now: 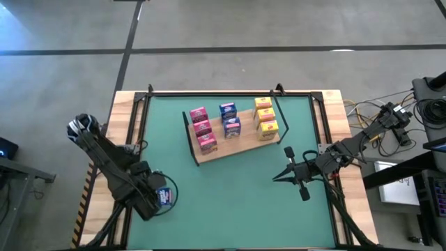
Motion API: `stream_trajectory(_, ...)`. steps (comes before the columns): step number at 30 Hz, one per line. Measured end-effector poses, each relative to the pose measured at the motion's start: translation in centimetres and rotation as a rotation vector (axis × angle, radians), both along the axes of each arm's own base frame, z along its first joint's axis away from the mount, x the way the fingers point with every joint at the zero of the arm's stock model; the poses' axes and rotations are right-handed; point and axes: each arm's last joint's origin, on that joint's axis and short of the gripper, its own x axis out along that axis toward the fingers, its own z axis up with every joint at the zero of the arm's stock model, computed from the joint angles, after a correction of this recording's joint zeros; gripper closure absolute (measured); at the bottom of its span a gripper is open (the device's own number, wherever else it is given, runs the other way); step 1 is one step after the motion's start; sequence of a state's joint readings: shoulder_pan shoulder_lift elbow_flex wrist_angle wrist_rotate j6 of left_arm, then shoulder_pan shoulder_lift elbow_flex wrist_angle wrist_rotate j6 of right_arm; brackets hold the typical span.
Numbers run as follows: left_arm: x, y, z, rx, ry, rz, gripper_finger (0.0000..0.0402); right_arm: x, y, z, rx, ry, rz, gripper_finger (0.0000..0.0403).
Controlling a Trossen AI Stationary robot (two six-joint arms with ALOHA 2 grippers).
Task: Stack cereal on shelf
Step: Put the blue cereal box on the shelf aligned with the other blue cereal boxes
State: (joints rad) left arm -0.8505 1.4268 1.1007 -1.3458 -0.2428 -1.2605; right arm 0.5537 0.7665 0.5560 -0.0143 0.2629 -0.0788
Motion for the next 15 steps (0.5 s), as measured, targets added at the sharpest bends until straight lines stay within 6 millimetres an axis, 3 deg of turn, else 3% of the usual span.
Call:
stream_trajectory(6, 0.4, -1.4, -1.7, -0.006, 0.095, -0.129, 0.0058, 0.0, 0.0, 0.0, 0.000, 0.000, 0.000, 0.0390)
stream_trajectory(15, 0.9, -2.6, -3.2, -0.118, 0.045, -0.161, 0.0067, 0.0, 0.0, 0.0, 0.007, 0.002, -0.002, 0.0390)
